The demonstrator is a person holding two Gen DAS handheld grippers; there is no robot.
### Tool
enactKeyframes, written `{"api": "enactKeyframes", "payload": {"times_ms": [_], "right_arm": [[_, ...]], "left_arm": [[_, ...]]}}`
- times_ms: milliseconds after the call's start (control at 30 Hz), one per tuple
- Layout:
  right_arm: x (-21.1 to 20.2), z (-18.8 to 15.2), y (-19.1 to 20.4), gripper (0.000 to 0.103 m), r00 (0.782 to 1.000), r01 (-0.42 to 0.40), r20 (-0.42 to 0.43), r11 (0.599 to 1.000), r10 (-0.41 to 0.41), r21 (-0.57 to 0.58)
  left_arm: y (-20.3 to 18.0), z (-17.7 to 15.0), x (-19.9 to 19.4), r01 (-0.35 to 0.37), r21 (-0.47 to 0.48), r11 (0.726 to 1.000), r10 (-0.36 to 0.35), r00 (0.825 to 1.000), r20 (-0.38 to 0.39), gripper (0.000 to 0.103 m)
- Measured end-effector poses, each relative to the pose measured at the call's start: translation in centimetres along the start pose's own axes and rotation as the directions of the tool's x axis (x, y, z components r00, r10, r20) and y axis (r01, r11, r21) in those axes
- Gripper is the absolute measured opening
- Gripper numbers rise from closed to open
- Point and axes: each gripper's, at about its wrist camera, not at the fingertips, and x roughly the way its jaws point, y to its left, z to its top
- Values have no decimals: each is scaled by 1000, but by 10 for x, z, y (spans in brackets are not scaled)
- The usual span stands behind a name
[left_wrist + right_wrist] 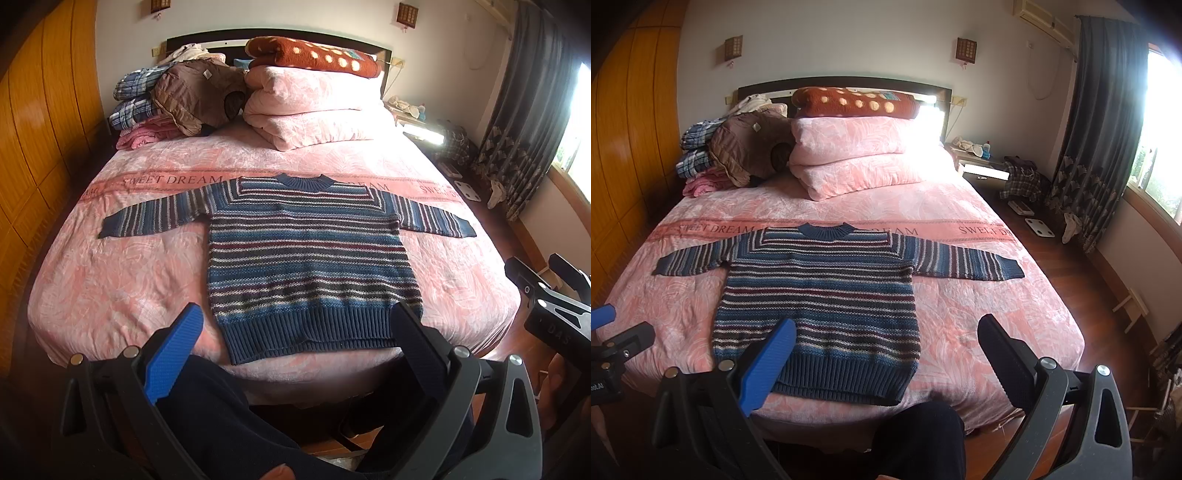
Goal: Fold small clothes
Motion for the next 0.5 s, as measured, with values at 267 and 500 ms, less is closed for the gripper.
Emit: {"api": "enactKeyframes", "payload": {"times_ms": [267,500], "right_arm": [[0,3,1,99,1000,1,1,1000,-1,-2],[-1,3,3,99,1000,2,2,1000,-2,-4]], "left_arm": [[0,4,-1,-5,4,1000,5,1000,4,100],[-1,5,-2,-9,6,1000,9,1000,6,100]]}}
